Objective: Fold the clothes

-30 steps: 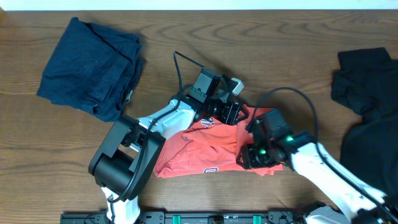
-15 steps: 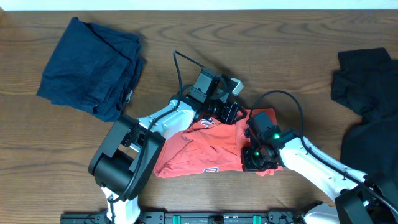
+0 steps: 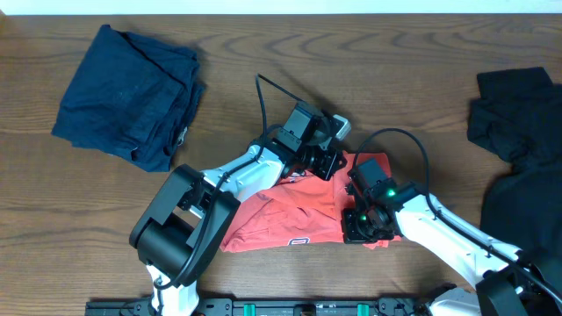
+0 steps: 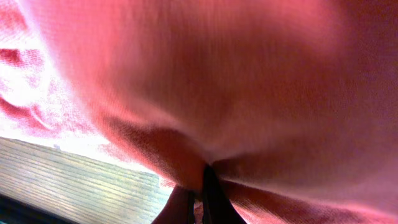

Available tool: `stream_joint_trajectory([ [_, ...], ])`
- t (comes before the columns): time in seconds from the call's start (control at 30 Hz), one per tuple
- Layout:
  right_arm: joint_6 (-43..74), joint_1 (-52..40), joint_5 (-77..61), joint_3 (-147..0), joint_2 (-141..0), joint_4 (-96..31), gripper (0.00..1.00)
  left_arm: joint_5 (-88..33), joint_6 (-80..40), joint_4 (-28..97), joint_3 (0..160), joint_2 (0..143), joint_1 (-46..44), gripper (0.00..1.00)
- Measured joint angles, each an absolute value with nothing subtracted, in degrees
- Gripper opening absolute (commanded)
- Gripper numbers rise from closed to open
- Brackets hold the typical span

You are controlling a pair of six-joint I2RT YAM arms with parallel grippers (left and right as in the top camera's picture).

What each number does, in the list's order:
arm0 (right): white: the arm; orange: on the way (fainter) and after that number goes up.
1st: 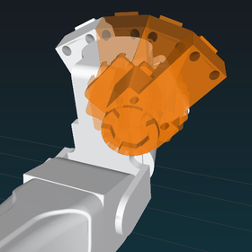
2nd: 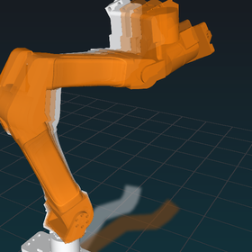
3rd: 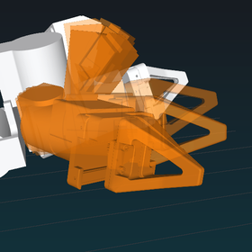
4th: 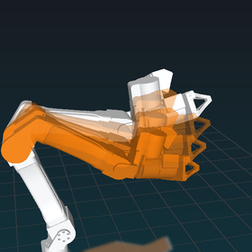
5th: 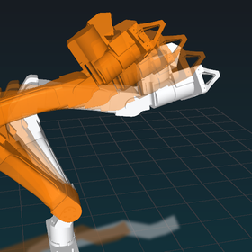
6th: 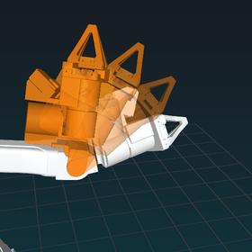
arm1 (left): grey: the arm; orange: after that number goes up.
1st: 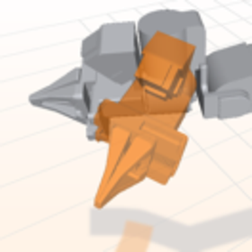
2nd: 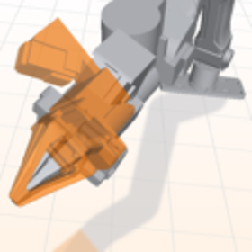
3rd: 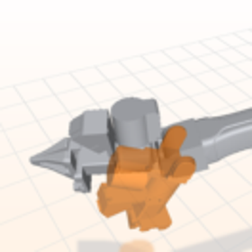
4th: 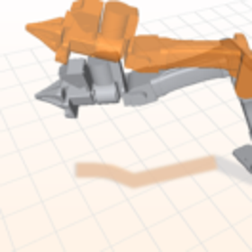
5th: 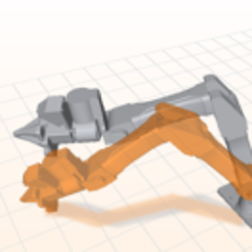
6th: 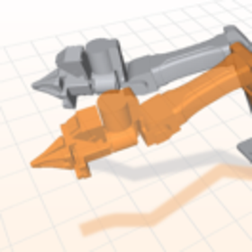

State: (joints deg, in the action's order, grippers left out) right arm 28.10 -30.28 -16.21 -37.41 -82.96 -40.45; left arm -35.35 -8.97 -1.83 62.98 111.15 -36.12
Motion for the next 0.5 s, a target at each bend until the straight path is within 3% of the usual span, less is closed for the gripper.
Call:
stream_joint_trajectory([
  [0.33,28.1,-30.28,-14.7,-37.82,-79.64,-40.95,0.02,-36.36,-9.02,-5.06,62.98,111.22,-32.62,0.06],
  [0.43,28.1,-30.28,-14.5,-37.93,-79.59,-40.95,0.03,-37.76,-9.15,-6.35,62.98,111.22,-31.9,0.14],
  [0.5,28.1,-30.28,-14.55,-37.93,-79.59,-41.47,0.03,-37.74,-9.23,-7.16,62.98,111.22,-31.46,0.13],
])
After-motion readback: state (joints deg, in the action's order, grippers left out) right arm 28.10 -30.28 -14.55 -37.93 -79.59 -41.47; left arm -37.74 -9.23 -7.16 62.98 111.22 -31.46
